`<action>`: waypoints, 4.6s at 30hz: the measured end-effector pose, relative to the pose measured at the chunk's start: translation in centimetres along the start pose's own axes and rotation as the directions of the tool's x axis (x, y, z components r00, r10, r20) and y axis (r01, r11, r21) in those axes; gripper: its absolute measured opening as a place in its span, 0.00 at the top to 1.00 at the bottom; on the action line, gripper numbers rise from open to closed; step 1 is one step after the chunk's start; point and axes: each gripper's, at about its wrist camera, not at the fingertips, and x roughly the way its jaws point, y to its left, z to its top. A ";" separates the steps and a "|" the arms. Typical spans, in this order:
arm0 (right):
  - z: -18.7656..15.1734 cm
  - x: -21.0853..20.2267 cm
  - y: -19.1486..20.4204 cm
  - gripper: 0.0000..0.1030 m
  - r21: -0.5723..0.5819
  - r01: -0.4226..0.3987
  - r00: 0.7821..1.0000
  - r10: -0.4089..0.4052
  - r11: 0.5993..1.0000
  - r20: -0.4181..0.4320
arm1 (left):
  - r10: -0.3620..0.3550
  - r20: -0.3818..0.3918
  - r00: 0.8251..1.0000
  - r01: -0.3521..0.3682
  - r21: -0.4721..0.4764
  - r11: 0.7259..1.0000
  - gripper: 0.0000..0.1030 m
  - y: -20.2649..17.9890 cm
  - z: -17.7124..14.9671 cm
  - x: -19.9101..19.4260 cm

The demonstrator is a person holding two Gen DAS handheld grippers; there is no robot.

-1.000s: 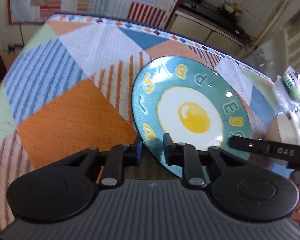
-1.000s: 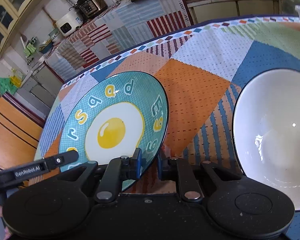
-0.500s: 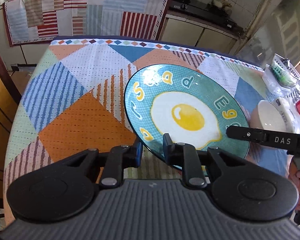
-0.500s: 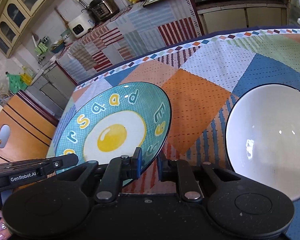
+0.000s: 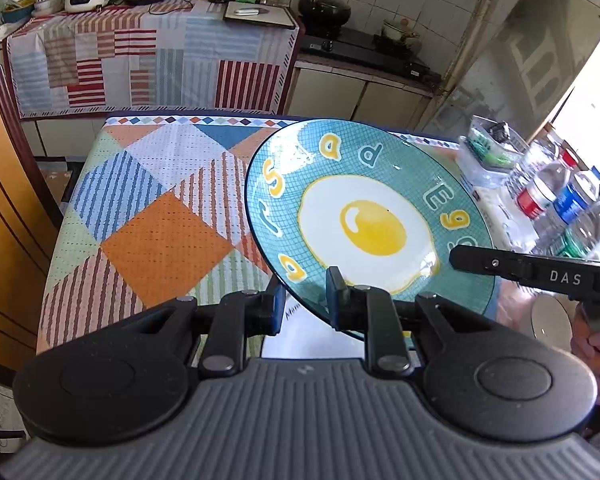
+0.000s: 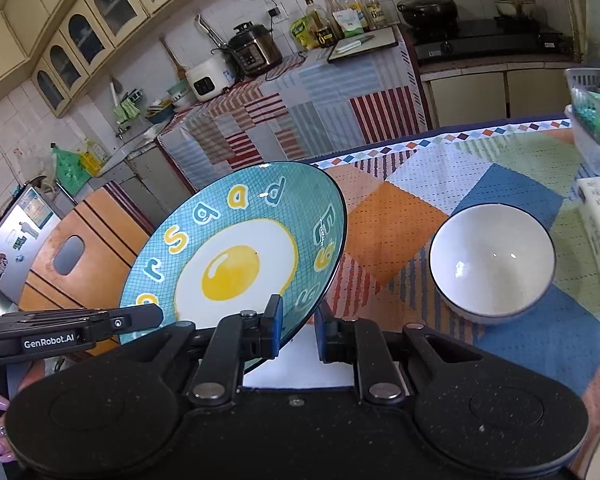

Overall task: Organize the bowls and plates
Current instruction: 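Lift the egg plate with the left gripper and carry it over the plate stack, then lower the egg plate onto the white plate and open the left gripper, then move the left gripper to a white bowl and grasp its rim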

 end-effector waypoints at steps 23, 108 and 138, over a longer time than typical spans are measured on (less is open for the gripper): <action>-9.0 -2.3 -1.1 0.79 0.004 -0.002 0.995 0.003 1.000 -0.099 | 0.000 -0.157 0.988 -0.006 -0.042 0.999 0.80 -1.4 -8.8 -0.5; -2.3 -9.3 -1.8 0.30 -0.230 0.297 0.955 -0.290 0.927 0.066 | 0.047 -0.193 0.980 -0.004 0.219 0.976 0.59 -13.3 1.5 -3.0; 0.1 7.0 -11.8 0.13 -0.243 0.248 0.948 -0.287 0.938 -0.138 | -0.037 -0.221 0.975 0.057 0.084 0.995 0.37 -13.2 5.7 21.8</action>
